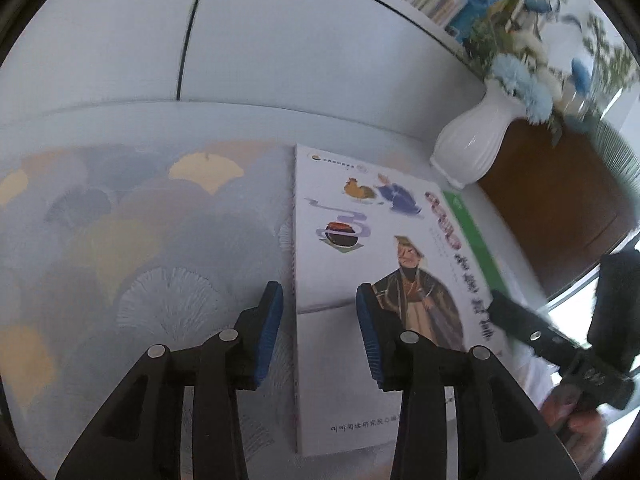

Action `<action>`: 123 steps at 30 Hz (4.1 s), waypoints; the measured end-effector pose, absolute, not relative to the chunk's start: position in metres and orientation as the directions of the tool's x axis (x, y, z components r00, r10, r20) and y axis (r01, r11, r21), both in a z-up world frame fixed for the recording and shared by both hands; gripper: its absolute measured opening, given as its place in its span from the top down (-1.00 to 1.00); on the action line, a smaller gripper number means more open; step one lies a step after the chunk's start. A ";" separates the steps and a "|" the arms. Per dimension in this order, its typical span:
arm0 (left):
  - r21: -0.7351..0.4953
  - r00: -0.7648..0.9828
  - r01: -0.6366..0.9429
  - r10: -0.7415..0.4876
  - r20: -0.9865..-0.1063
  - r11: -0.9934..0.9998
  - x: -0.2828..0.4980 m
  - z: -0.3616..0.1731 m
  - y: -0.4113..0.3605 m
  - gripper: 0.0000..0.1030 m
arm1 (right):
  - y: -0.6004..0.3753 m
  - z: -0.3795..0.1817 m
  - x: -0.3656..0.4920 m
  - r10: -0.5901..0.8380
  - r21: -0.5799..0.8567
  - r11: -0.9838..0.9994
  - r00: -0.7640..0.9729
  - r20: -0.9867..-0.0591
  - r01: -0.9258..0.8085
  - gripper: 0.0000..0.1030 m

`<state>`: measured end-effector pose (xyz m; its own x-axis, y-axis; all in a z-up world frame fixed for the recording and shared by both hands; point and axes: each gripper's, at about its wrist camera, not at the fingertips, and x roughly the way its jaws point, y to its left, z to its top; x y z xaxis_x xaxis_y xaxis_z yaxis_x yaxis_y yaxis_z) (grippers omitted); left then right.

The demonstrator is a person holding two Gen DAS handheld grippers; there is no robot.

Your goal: Organize books

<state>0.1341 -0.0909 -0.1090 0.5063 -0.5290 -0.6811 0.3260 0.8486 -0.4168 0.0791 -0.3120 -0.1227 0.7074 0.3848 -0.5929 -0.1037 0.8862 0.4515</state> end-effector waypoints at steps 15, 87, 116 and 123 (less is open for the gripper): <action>-0.459 0.477 0.357 -0.581 -0.659 0.814 0.130 -0.111 -0.094 0.27 | -0.322 -0.125 0.080 0.441 0.525 0.843 0.704 -0.556 -0.113 -0.05; -0.553 0.358 0.250 -0.607 -0.710 0.795 0.040 -0.115 0.035 0.29 | -0.238 -0.152 0.041 0.815 0.755 0.577 0.161 -0.557 -0.310 0.86; -0.337 0.419 0.318 -0.450 -0.789 0.886 0.018 -0.096 0.005 0.53 | -0.223 -0.122 0.036 0.748 0.669 0.664 0.264 -0.609 -0.334 0.78; -0.331 0.434 0.360 -0.471 -0.768 0.872 0.004 -0.074 -0.001 0.53 | -0.225 -0.101 0.022 0.724 0.639 0.689 0.297 -0.623 -0.341 0.78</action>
<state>0.0043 -0.0012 -0.0742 0.4338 -0.4707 -0.7683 0.3602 0.8722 -0.3309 0.0218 -0.2254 -0.1008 0.2968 0.7240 -0.6227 -0.3405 0.6895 0.6393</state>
